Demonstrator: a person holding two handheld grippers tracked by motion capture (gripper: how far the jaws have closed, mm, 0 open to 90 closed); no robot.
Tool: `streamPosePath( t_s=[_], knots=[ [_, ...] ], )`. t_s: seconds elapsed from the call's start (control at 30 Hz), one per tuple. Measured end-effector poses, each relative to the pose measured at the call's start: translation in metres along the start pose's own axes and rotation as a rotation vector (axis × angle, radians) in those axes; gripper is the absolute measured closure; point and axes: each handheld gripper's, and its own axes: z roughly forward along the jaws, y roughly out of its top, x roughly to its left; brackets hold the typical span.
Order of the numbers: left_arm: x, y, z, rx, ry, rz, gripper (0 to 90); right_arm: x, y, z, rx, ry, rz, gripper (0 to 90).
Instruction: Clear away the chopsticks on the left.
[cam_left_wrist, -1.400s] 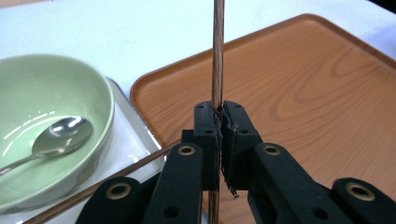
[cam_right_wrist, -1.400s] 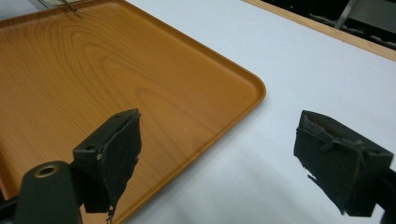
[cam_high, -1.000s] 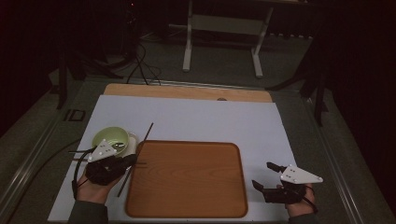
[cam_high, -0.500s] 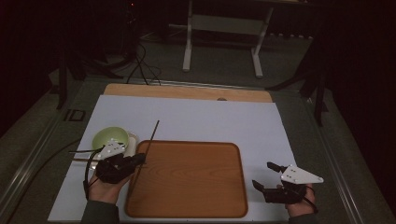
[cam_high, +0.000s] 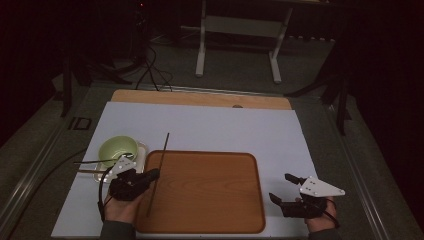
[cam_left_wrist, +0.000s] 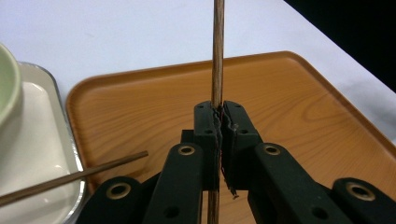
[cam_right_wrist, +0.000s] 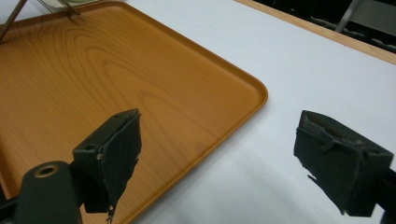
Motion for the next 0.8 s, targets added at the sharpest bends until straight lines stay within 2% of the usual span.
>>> streamPosePath(
  t_s=[0.13, 0.23, 0.47, 0.8],
  knots=[
    [0.0, -0.004, 0.003, 0.012, 0.018, -0.002, 86.3, 0.0, 0.0, 0.0, 0.001, 0.002, -0.003, 14.8],
    [0.003, -0.008, 0.006, 0.012, 0.016, -0.032, 86.2, -0.001, 0.0, -0.001, -0.002, 0.001, 0.002, 14.8],
    [0.007, -0.016, 0.013, 0.037, 0.032, -0.058, 86.1, 0.0, 0.0, 0.0, 0.0, 0.003, 0.001, 14.8],
    [0.011, -0.024, 0.023, 0.085, 0.092, -0.053, 86.1, 0.0, 0.0, 0.001, 0.0, 0.006, 0.001, 14.8]
  ],
)
